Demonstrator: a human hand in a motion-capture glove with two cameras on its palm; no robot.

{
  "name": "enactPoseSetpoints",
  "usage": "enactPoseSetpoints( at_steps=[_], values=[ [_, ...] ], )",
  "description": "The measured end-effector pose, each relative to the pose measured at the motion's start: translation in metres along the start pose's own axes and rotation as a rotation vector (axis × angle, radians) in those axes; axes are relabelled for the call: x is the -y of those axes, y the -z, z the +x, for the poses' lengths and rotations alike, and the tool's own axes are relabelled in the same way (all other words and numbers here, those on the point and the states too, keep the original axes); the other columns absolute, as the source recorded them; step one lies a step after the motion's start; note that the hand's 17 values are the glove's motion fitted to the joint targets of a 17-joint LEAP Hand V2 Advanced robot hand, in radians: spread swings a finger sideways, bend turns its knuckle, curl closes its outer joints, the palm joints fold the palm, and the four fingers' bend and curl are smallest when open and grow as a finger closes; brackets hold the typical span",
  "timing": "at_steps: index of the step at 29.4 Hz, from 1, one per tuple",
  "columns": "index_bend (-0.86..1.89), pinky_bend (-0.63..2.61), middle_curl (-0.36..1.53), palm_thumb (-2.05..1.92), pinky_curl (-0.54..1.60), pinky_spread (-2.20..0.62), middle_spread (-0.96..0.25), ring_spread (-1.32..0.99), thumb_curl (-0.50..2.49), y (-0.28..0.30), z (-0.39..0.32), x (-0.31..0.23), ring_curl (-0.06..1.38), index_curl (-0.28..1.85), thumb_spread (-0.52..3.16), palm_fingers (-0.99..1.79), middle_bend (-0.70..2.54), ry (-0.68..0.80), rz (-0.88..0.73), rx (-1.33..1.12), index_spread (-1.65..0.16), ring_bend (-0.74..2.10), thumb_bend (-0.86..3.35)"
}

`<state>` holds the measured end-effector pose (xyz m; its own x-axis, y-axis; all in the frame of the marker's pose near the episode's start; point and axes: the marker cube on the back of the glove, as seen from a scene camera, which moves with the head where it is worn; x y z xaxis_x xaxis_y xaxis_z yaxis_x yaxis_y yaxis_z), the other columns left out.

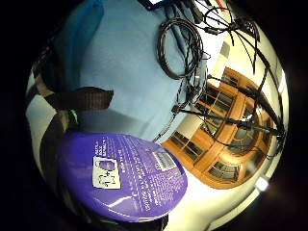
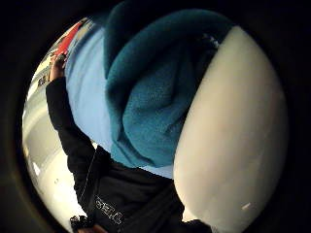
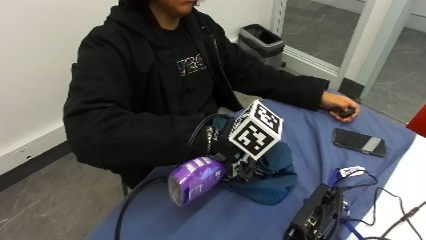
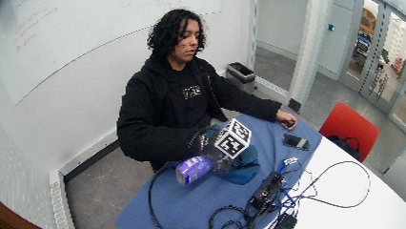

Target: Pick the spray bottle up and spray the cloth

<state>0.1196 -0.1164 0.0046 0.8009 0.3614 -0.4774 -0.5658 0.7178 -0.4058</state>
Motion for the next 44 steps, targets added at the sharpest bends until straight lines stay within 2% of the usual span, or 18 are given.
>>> enactPoseSetpoints(
  at_steps=[6, 13, 22, 30, 36, 44],
  values=[
    [0.2, 0.4, 0.58, 1.05, 0.44, -0.26, -0.16, -0.22, 0.78, 0.013, -0.002, -0.003, 0.51, 0.61, 0.14, 1.29, 0.6, 0.007, 0.026, 0.009, -0.25, 0.59, -0.03],
    [0.2, 0.4, 0.58, 1.05, 0.44, -0.26, -0.16, -0.22, 0.79, 0.081, -0.012, 0.002, 0.5, 0.62, 0.15, 1.29, 0.6, -0.008, 0.2, 0.094, -0.25, 0.58, -0.03],
    [0.2, 0.4, 0.58, 1.05, 0.44, -0.26, -0.16, -0.22, 0.79, 0.134, -0.065, -0.027, 0.5, 0.62, 0.15, 1.29, 0.6, 0.185, 0.449, 0.339, -0.25, 0.58, -0.03],
    [0.2, 0.4, 0.58, 1.04, 0.45, -0.26, -0.16, -0.22, 0.79, 0.173, -0.135, -0.048, 0.5, 0.63, 0.15, 1.29, 0.6, 0.463, 0.697, 0.709, -0.25, 0.58, -0.03],
    [0.19, 0.4, 0.58, 1.04, 0.44, -0.26, -0.16, -0.22, 0.79, 0.187, -0.174, -0.016, 0.5, 0.63, 0.15, 1.29, 0.59, 0.559, 0.902, 1.133, -0.25, 0.58, -0.03],
    [0.19, 0.4, 0.58, 1.04, 0.45, -0.26, -0.15, -0.21, 0.79, 0.17, -0.206, 0.052, 0.51, 0.63, 0.16, 1.28, 0.6, 0.601, 0.885, 1.378, -0.24, 0.58, -0.03]
  ],
)
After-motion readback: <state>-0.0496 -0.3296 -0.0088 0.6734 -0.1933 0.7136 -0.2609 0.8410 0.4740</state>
